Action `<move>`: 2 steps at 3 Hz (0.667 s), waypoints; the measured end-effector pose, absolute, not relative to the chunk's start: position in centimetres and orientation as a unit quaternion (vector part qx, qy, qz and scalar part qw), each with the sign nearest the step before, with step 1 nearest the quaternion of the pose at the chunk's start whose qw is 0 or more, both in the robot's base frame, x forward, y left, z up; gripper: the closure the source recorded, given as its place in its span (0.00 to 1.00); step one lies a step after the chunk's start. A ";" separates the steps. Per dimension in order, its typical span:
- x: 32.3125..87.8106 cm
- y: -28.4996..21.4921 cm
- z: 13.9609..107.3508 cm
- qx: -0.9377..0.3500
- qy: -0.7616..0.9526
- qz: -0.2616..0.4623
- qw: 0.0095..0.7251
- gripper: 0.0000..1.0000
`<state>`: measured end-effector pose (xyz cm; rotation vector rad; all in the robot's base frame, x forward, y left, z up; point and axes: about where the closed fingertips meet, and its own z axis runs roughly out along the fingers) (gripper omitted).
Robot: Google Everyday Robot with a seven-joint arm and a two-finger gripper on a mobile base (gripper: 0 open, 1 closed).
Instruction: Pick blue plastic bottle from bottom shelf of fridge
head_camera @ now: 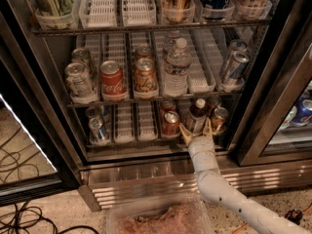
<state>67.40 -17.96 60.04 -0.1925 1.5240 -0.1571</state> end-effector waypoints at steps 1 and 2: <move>67.8 -17.1 60.0 -0.095 0.687 -0.064 0.718 0.32; 68.2 -16.6 60.3 -0.105 0.682 -0.062 0.721 0.51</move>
Offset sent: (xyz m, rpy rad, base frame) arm 0.0127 0.0190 0.0045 -0.0281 -0.0199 0.0619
